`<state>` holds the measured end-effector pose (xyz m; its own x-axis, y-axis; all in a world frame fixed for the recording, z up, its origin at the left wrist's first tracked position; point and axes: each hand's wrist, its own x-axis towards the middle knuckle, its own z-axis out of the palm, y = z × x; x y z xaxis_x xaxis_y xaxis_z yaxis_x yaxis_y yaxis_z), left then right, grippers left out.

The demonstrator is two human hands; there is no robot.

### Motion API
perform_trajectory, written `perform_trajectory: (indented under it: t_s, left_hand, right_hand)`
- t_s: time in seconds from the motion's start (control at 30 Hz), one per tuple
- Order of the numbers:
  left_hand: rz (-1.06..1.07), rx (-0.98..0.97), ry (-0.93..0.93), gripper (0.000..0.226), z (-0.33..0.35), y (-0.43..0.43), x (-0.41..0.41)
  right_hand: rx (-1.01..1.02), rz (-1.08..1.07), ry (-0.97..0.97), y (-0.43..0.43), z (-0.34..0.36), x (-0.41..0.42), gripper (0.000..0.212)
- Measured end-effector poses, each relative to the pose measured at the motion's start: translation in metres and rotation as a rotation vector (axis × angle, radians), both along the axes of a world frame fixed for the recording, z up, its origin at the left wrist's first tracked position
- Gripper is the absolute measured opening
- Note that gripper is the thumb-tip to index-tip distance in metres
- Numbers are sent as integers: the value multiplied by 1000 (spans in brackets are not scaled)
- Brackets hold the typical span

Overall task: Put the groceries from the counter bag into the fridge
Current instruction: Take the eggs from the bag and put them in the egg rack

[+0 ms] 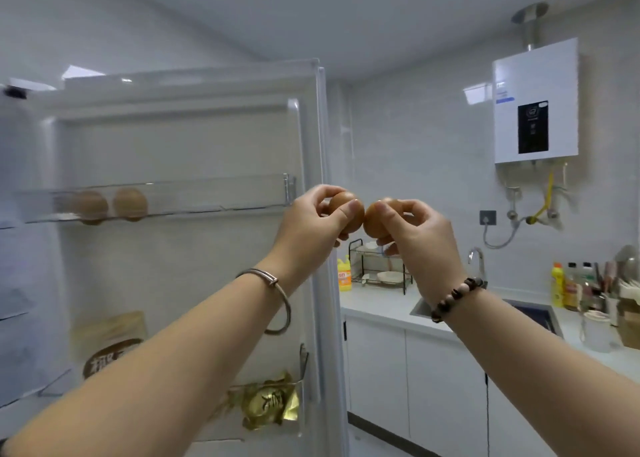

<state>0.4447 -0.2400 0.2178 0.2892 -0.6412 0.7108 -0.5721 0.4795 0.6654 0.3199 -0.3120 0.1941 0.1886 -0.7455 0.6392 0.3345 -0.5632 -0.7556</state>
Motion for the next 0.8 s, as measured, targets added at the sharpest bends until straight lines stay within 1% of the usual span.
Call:
perform_trajectory:
  t_s: [0.2,0.3,0.37,0.47,0.53,0.67,0.73,0.8]
  left_hand:
    - [97,-142,-117,10,52,47,51]
    - [156,-173,-196,13,73,68,78]
    - [190,-176,-226,19,84,79,98]
    - [227,-159,-251,29,96,90,128]
    - [237,-142,-259,29,104,96,145]
    - [274,-77,-291,24,117,104,180]
    - [344,-13,-350,23,122,106,198]
    - [406,57,-408,25,125,106,216]
  right_hand:
    - [-134,102,-60,30,54,56,16]
    - [-190,120,-80,44,76,83,17]
    - [-224,114,-66,51,88,103,17]
    - [-273,69,-9,55,102,133,15]
    - [-300,41,26,55,109,151,15]
    - [-332,-41,153,55,121,181,24]
    - [-340,-66,247,55,127,190,28]
    - [-341,-66,389,58,133,196,28]
